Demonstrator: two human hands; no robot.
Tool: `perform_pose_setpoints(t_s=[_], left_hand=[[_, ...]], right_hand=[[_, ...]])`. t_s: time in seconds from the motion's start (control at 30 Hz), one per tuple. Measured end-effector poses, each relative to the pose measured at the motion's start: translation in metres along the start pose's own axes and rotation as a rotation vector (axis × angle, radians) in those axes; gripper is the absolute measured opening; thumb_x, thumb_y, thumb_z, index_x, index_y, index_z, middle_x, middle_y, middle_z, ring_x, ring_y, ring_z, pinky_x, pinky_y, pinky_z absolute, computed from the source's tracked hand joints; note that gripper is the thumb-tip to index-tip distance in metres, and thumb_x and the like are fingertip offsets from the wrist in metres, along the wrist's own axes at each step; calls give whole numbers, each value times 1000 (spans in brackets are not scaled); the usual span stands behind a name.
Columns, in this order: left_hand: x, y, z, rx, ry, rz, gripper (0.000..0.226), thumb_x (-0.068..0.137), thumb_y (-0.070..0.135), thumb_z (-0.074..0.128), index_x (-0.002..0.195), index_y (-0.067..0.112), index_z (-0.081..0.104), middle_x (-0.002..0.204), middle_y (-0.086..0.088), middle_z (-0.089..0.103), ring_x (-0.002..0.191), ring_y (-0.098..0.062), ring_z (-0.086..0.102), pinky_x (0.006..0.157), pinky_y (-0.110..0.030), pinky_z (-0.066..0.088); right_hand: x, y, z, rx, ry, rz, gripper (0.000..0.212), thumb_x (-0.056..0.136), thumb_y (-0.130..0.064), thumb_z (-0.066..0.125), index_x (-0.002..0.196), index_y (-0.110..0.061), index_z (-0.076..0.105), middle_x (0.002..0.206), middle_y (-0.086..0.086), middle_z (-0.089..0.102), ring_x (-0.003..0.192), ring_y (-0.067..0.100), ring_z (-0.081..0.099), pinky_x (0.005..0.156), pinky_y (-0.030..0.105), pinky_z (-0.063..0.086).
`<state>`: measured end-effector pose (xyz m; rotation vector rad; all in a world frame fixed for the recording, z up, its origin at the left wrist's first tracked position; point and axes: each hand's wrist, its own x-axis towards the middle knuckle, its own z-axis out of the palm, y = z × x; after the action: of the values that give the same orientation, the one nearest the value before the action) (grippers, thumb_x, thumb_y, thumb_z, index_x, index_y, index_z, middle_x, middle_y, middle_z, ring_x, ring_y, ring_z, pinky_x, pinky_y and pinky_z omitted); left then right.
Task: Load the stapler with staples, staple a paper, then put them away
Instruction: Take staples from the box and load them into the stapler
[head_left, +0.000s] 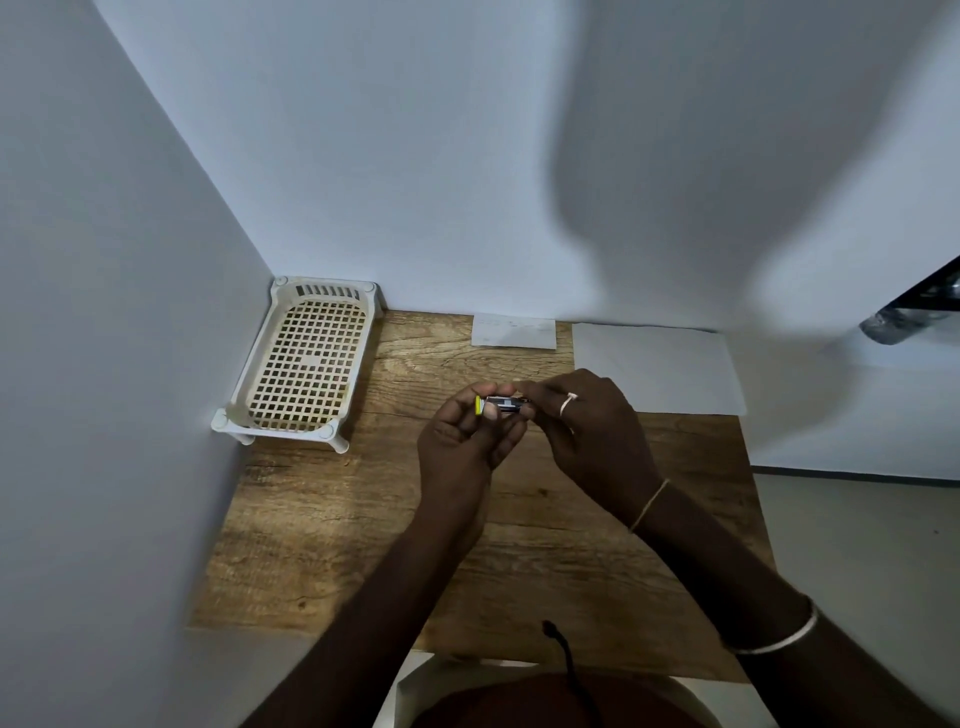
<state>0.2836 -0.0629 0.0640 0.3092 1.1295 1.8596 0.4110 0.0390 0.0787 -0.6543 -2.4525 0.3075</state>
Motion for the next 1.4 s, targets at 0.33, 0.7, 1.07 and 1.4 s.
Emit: perform_pose_setpoints(t_s=[0.33,0.7,1.07,1.4], left_hand=[[-1,5,4,-26,28,-4,19,91,15,65,109,8,68,103,-3,80,93,-19,78,78,-28,63],[8,12,-5,65,28,66,19,102,5,57,106,15,73,119,-7,76,96,-20,75,86,-31,62],[14,6,-11,68,47,74,18,102,6,57,116,4,68,116,-8,76,100,-18,75,83,-28,61],[-1,-5,2,78,4,42,15,98,12,65,109,13,74,107,-13,79,102,-23,76,83,-30,61]], right_hand=[[1,-1,6,-209,-42,-132,36,93,-3,58,128,-8,67,97,11,66,86,32,58,66,39,44],[3,19,-21,-66,-154,209,49,92,-51,60,128,-19,67,112,4,74,101,24,67,83,37,50],[24,27,-73,401,-110,384,53,75,-30,88,122,-36,65,94,-12,74,95,7,68,86,33,57],[37,-5,-46,525,-229,323,33,81,-26,83,113,-25,76,97,-9,74,90,7,67,82,40,56]])
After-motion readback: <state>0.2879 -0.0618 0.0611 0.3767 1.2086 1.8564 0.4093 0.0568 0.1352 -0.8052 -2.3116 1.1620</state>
